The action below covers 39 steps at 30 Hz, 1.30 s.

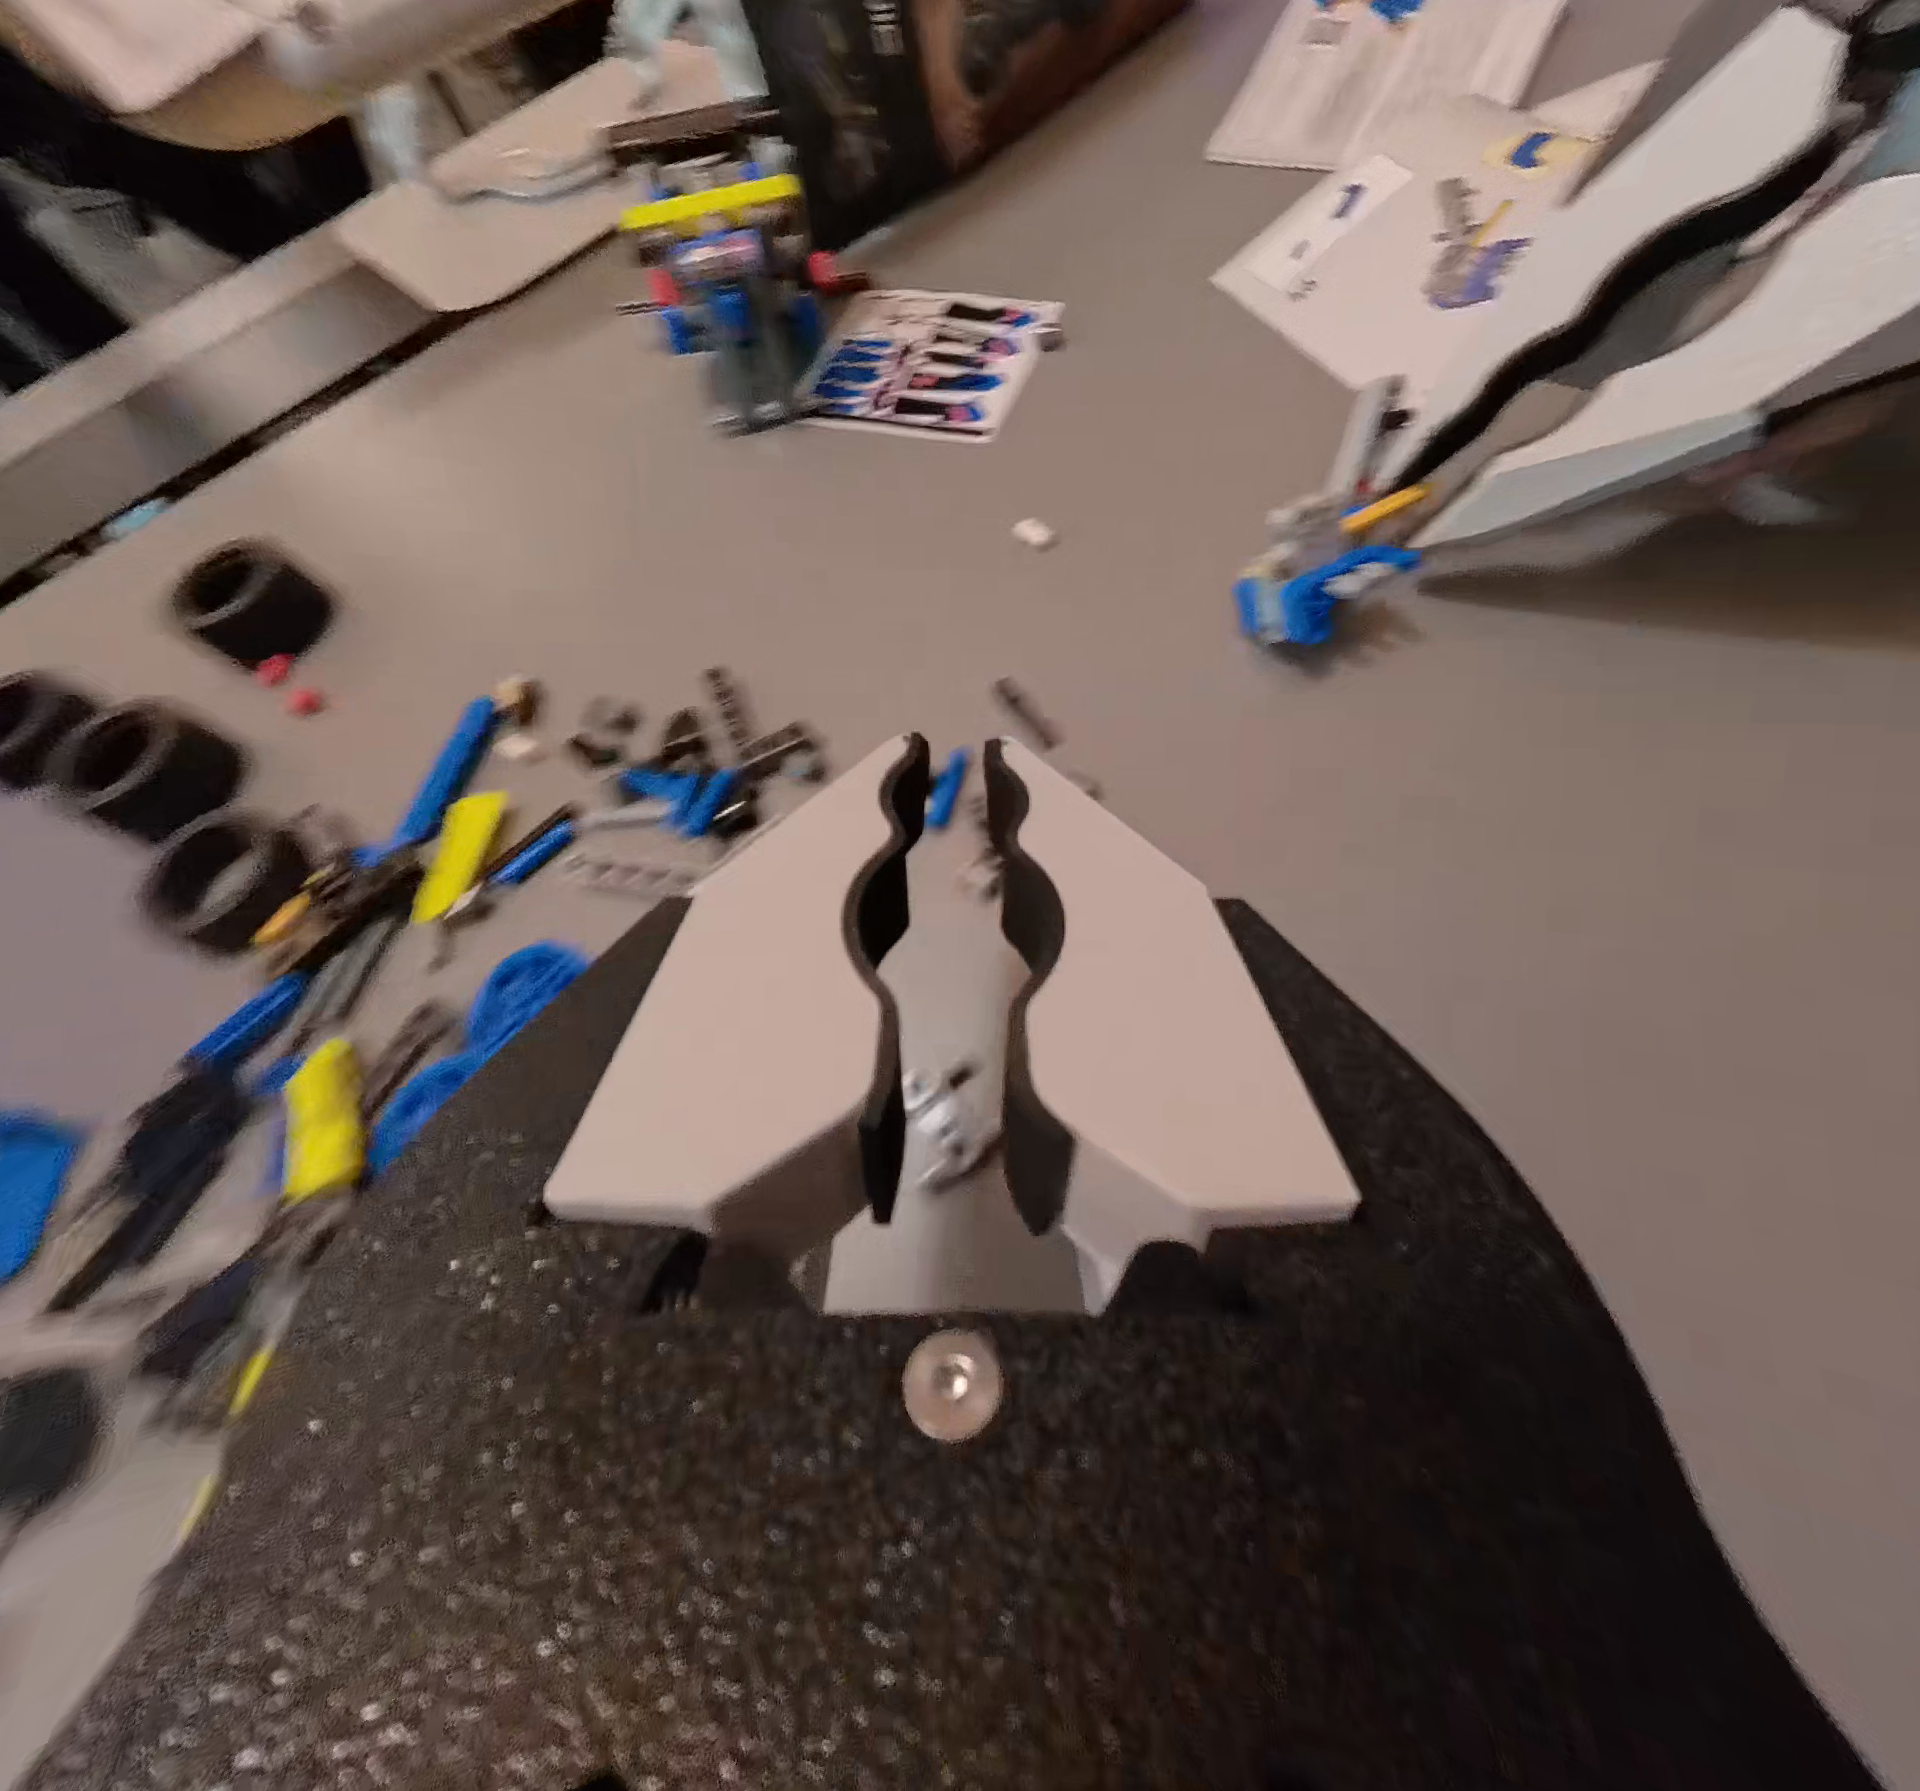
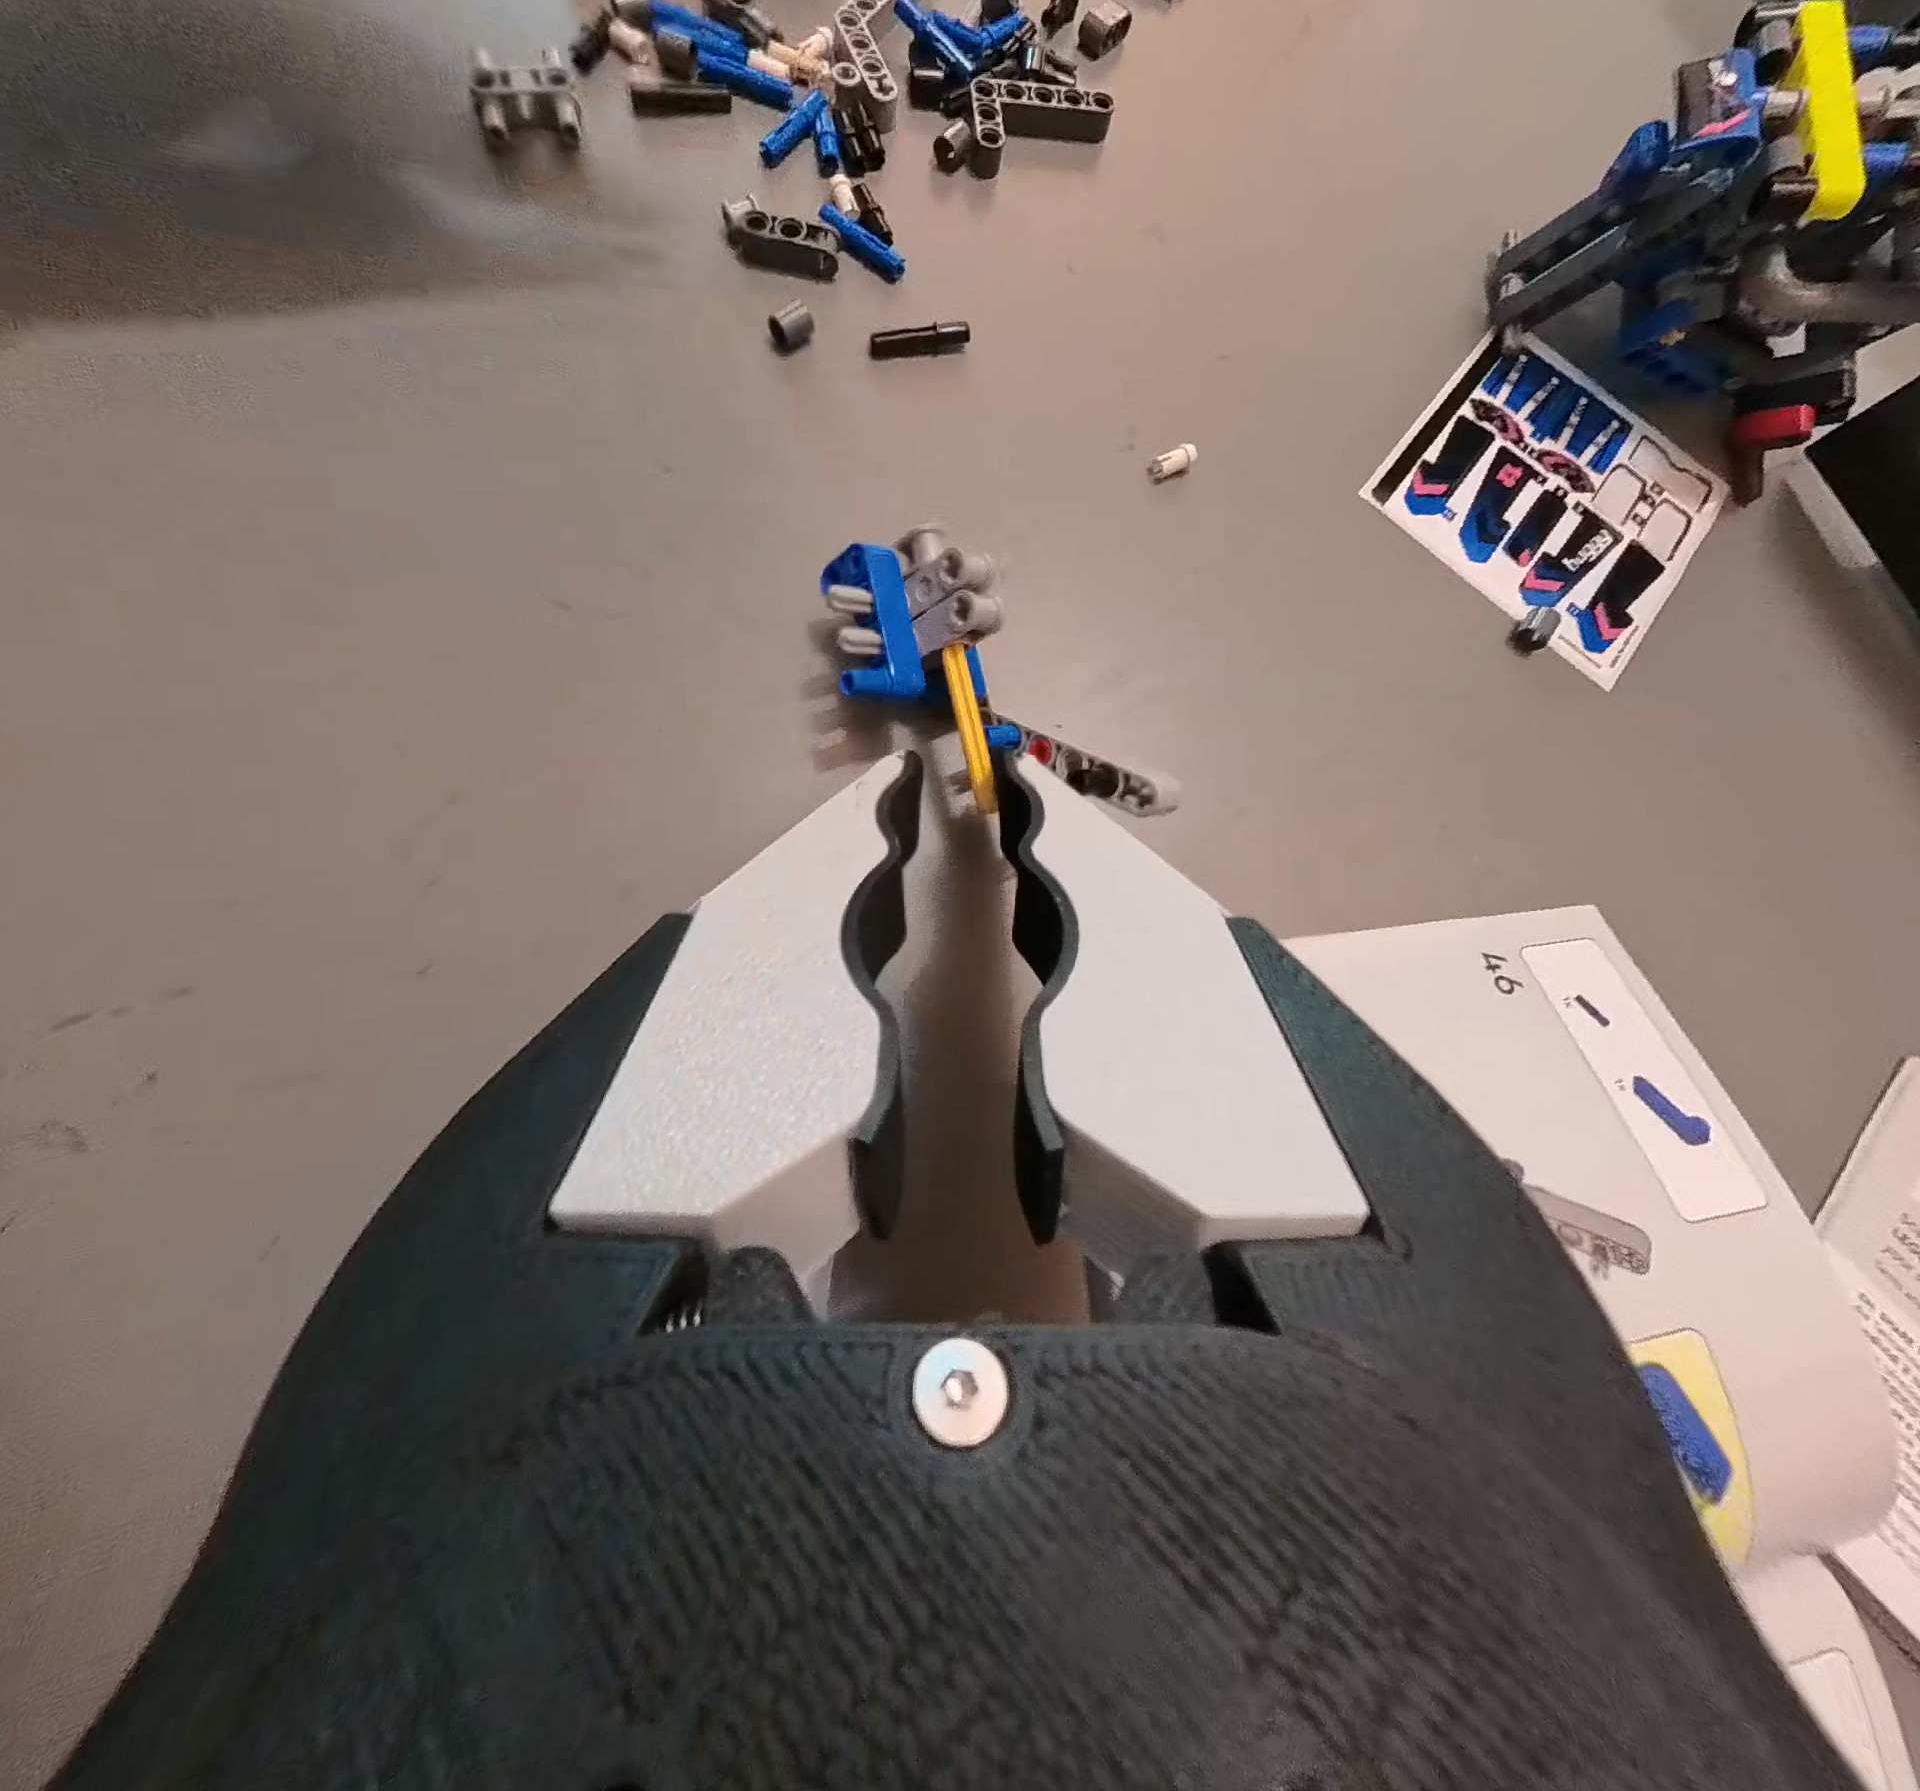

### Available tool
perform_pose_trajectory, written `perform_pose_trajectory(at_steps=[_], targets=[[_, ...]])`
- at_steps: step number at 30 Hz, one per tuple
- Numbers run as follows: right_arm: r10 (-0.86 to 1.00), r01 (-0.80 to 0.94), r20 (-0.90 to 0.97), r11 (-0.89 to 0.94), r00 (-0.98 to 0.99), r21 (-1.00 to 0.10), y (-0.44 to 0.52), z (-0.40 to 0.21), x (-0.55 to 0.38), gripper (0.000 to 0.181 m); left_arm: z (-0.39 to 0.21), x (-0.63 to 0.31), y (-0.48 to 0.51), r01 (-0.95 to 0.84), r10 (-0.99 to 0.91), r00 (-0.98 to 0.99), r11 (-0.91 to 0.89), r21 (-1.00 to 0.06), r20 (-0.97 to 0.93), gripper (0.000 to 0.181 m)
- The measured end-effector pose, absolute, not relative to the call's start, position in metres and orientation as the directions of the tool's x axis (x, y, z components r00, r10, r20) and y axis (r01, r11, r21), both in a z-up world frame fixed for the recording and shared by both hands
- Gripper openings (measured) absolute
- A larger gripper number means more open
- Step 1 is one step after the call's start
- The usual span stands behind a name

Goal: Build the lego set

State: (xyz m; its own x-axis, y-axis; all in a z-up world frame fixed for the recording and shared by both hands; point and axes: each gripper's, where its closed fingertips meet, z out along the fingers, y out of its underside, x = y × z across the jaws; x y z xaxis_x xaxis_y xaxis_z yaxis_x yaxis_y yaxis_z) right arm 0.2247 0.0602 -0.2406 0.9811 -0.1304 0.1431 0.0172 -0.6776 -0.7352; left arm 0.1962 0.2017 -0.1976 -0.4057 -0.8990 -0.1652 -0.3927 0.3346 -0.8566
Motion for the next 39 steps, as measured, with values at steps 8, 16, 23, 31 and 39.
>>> perform_pose_trajectory(at_steps=[8,16,23,31,39], targets=[[-0.118,0.010,0.134,-0.714,0.984,-0.700,0.045,-0.247,0.226,0.021,-0.192,0.149,0.391,-0.617,-0.952,-0.139,0.298,-0.729,-0.272,0.007],[-0.170,-0.029,0.135,-0.718,0.976,-0.695,0.027,-0.249,0.231,0.022,-0.225,0.128,0.339,-0.617,-0.863,-0.485,0.452,-0.644,-0.140,0.008],[-0.214,-0.070,0.119,-0.708,0.970,-0.703,0.015,-0.252,0.234,0.022,-0.249,0.117,0.323,-0.626,-0.810,-0.575,0.527,-0.574,-0.116,0.005],[-0.246,-0.111,0.069,-0.647,0.967,-0.755,0.017,-0.252,0.234,0.019,-0.247,0.119,0.319,-0.608,-0.805,-0.581,0.528,-0.592,-0.121,0.005],[-0.239,-0.098,0.080,-0.649,0.968,-0.754,0.017,-0.253,0.233,0.017,-0.222,0.141,0.345,-0.569,-0.860,-0.464,0.473,-0.673,-0.213,0.005]])
